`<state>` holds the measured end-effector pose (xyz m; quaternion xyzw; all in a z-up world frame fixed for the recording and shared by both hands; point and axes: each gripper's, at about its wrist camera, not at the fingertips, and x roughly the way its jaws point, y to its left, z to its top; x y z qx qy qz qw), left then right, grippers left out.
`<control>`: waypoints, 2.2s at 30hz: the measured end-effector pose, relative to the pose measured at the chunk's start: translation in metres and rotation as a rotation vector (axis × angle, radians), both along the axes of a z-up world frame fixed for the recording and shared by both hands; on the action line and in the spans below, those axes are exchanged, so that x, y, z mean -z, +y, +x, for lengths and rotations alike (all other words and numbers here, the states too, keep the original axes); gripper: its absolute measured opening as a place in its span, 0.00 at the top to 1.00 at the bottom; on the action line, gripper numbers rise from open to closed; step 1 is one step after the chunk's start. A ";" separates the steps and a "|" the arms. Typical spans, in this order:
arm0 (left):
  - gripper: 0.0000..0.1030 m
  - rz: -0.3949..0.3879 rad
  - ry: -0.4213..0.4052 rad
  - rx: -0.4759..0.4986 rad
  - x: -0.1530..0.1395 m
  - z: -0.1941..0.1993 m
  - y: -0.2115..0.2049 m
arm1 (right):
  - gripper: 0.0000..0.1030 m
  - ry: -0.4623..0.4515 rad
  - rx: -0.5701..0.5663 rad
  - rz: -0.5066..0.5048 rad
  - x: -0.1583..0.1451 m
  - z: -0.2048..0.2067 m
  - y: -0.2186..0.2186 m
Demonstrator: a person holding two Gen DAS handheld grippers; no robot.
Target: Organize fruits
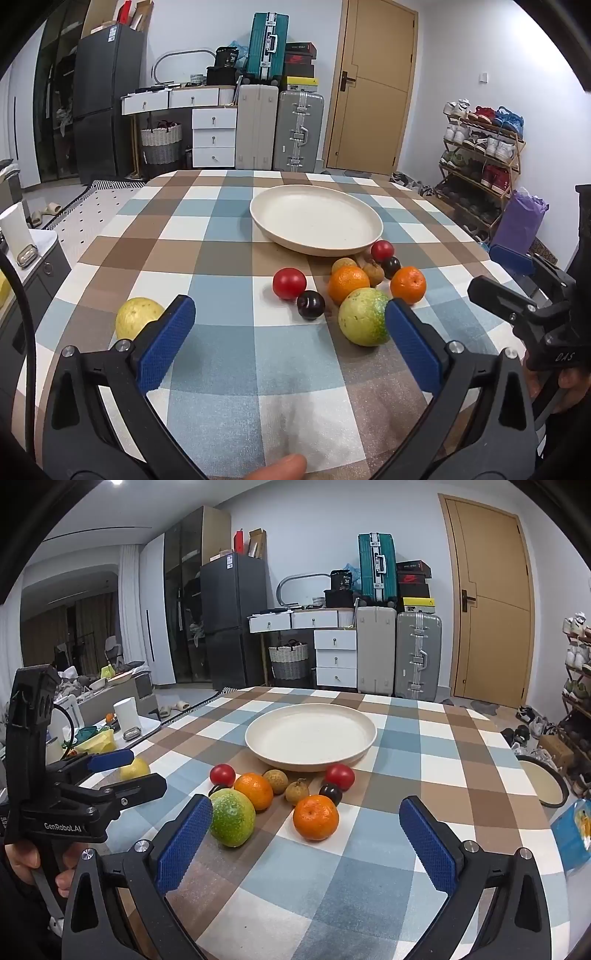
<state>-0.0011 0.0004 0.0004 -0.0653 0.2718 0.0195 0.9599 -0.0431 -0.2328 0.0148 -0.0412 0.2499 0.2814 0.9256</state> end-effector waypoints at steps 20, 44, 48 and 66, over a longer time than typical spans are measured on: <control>0.00 0.006 0.000 0.002 0.000 0.001 0.000 | 0.00 -0.012 0.002 -0.017 0.000 0.000 -0.001; 0.00 0.008 -0.001 0.002 0.000 0.000 0.000 | 0.00 0.001 0.000 -0.024 0.004 0.005 0.004; 0.00 0.009 0.000 0.002 0.000 0.001 -0.001 | 0.00 0.001 0.003 -0.023 0.004 0.005 0.004; 0.00 0.011 0.000 0.002 0.000 0.001 -0.001 | 0.00 0.004 0.006 -0.019 0.004 0.005 0.004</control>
